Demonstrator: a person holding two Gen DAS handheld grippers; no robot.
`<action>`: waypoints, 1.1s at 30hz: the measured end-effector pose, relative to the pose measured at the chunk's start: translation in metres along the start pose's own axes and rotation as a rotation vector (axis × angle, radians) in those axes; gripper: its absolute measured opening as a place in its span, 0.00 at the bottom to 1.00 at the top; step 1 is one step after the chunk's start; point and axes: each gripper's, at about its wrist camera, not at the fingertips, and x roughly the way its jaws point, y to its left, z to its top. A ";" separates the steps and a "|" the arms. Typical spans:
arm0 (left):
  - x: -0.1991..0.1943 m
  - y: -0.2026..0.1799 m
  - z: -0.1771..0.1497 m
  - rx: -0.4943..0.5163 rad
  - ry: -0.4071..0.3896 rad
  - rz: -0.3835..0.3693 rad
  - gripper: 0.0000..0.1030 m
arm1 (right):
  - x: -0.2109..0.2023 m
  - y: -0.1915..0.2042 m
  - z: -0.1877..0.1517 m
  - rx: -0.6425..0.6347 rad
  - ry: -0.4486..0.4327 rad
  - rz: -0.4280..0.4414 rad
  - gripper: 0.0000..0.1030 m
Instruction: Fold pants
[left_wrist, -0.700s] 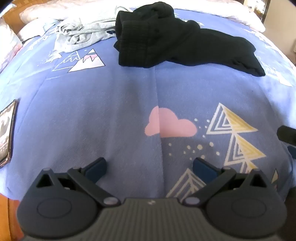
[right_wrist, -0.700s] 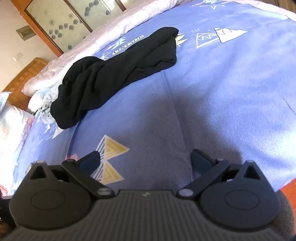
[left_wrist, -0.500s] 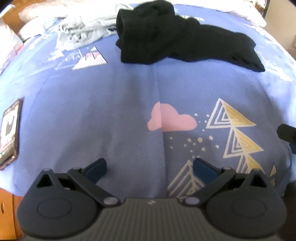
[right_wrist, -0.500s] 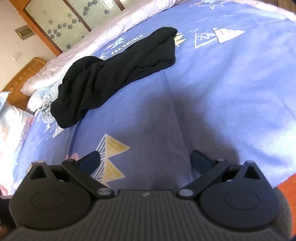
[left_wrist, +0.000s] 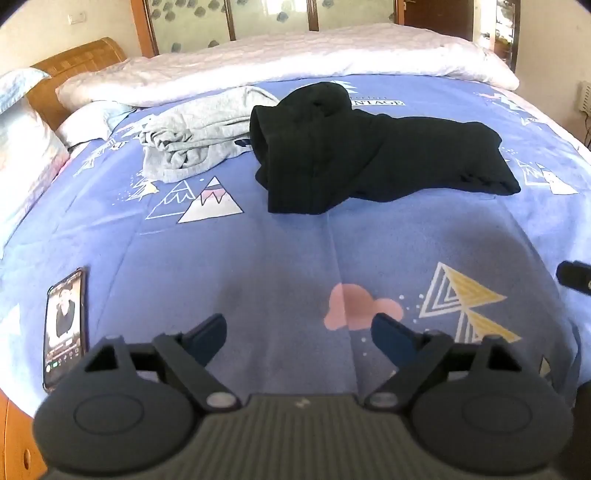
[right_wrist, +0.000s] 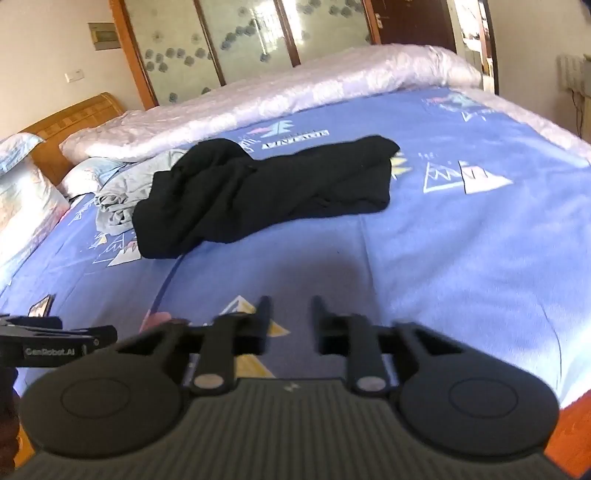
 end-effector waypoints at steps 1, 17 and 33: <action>0.002 0.000 -0.001 -0.001 0.004 -0.003 0.86 | -0.001 0.001 0.001 -0.003 -0.009 -0.003 0.18; 0.008 0.018 0.023 -0.019 -0.056 -0.013 0.72 | 0.000 -0.026 0.007 0.074 -0.046 -0.019 0.25; 0.100 0.030 0.132 -0.173 0.060 -0.106 0.05 | 0.004 -0.073 0.007 0.196 -0.022 -0.067 0.26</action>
